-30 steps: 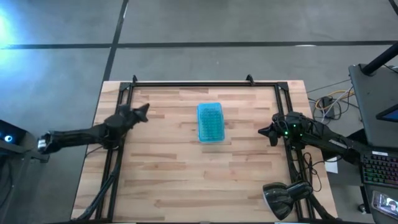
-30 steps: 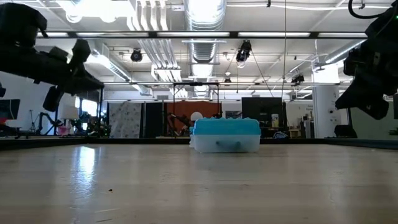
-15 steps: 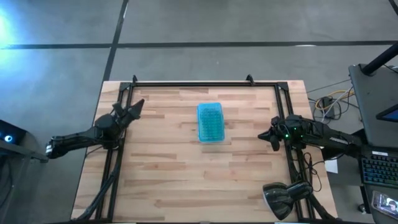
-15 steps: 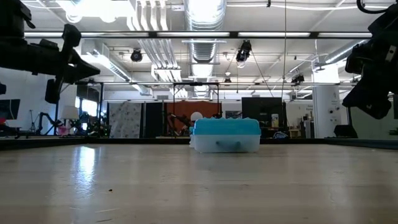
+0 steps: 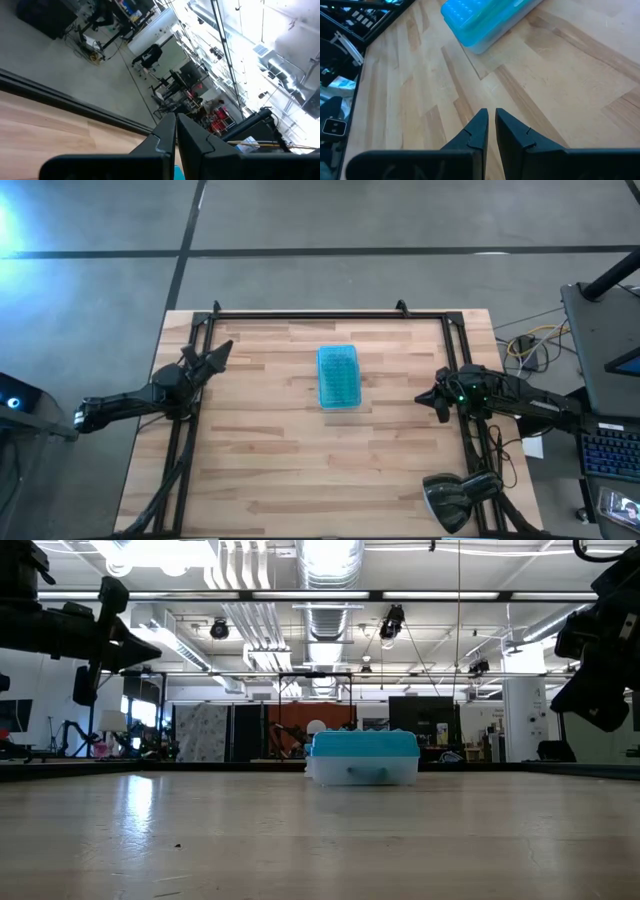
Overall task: Pick & place school supplies into a supply box
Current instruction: Return to Home Position
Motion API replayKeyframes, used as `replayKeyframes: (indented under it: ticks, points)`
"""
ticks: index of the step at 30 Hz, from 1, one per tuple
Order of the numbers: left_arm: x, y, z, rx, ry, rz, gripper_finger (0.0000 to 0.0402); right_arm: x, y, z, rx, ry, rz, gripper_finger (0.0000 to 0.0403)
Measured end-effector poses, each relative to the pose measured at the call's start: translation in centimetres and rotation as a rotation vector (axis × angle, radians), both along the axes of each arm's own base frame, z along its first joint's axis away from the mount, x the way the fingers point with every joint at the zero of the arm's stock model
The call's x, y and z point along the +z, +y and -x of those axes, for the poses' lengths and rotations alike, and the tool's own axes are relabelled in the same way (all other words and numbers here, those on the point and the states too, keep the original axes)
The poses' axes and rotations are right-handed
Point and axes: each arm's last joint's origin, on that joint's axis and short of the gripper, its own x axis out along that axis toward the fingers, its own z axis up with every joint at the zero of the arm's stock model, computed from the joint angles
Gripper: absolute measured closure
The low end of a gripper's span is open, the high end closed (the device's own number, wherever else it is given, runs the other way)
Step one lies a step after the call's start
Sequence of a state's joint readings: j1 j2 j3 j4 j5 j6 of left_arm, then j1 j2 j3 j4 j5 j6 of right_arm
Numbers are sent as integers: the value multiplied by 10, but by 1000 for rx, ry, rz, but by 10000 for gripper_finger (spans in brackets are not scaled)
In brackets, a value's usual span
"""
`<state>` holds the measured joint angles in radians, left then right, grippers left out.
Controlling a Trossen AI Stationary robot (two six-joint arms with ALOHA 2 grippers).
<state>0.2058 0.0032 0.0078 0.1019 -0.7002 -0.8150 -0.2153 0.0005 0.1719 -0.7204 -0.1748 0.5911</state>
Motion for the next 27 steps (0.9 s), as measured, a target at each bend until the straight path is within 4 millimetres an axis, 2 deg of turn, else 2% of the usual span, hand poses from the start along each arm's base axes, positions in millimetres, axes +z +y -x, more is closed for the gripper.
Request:
replayKeyframes:
  ticks: [9, 27]
  points:
    - [-5, 1, -2, 2, 68, 13, 401, 0, 0, 0, 0, 0, 0, 374]
    - [-3, 0, 0, 1, 45, 7, 401, 0, 0, 0, 1, -2, 1, 374]
